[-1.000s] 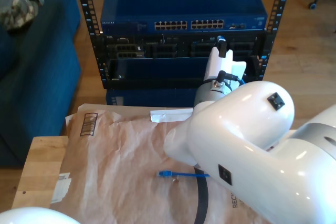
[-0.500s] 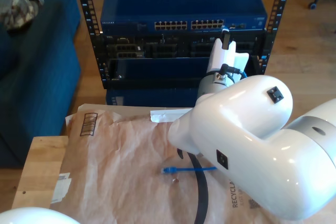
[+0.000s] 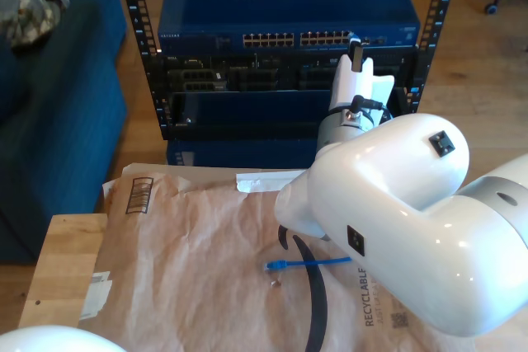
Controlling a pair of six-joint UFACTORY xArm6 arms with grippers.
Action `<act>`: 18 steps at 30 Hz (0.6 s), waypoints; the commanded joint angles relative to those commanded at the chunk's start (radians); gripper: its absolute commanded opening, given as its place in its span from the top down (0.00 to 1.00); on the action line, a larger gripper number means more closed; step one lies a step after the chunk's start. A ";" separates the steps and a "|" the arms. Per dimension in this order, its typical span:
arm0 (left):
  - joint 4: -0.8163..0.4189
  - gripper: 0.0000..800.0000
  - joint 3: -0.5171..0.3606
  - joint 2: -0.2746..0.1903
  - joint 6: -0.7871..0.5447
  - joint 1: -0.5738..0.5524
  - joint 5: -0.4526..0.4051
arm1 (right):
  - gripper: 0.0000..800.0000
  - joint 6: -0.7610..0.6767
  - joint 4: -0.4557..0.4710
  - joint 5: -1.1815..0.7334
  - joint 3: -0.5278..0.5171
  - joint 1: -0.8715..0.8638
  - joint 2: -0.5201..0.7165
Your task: Grab the cable and plug it in
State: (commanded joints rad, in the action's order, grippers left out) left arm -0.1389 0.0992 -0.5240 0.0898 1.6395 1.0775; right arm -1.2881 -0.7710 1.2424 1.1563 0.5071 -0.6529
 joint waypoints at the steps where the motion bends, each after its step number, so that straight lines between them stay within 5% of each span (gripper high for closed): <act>1: 0.000 0.00 0.000 0.000 0.000 0.000 0.000 | 1.00 0.000 0.000 0.000 0.002 0.000 0.000; 18: 0.000 0.00 0.000 0.000 0.000 0.000 0.000 | 1.00 0.003 0.034 -0.009 -0.006 -0.018 0.000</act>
State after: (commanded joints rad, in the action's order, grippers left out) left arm -0.1389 0.0992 -0.5240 0.0898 1.6395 1.0775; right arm -1.2850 -0.7373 1.2332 1.1502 0.4887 -0.6529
